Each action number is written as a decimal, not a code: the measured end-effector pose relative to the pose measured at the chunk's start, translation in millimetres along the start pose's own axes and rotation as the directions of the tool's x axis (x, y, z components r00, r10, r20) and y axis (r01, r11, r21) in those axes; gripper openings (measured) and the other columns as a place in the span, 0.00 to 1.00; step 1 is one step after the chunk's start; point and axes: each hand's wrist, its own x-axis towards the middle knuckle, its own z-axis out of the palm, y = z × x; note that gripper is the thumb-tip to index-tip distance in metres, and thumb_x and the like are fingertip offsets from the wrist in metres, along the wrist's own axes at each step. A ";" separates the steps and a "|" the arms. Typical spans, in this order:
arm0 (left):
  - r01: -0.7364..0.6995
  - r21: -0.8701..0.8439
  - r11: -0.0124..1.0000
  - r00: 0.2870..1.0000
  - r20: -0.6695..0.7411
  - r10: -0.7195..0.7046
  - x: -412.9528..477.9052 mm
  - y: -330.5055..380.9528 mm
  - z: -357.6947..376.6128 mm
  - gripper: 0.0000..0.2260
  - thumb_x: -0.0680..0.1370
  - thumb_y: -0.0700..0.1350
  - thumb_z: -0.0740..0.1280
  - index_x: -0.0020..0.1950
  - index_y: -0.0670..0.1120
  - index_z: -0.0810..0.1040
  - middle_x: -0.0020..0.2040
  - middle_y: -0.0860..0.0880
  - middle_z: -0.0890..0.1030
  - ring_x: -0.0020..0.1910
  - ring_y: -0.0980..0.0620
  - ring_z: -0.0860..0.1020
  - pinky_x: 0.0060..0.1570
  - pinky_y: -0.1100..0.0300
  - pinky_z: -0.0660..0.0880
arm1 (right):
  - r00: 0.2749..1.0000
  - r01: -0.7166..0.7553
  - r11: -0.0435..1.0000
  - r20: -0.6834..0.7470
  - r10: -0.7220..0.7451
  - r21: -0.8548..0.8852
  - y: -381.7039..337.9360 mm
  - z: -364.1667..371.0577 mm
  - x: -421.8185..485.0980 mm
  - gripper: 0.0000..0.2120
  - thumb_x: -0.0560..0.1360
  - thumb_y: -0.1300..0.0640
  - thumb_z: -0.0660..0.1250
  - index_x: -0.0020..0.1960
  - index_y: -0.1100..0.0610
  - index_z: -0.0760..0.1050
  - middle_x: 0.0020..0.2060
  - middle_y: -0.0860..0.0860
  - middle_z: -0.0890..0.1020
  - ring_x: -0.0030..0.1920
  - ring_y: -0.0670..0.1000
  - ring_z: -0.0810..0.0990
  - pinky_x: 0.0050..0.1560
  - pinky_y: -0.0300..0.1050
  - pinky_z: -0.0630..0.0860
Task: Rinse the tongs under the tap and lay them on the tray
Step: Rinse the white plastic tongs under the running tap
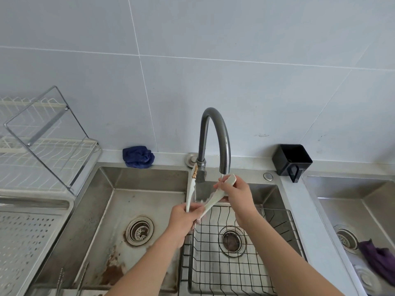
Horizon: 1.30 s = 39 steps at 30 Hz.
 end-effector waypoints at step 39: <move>-0.013 -0.023 1.000 0.999 0.038 0.014 -64.9 -5.3 -8.6 0.21 0.62 0.41 0.67 0.54 0.47 0.86 0.37 0.41 0.81 0.27 0.50 0.69 0.22 0.64 0.63 | 0.987 -0.085 0.967 -0.154 0.049 -0.240 29.8 16.3 1.1 0.11 0.83 0.55 0.64 0.47 0.60 0.78 0.32 0.55 0.87 0.33 0.53 0.87 0.31 0.54 0.85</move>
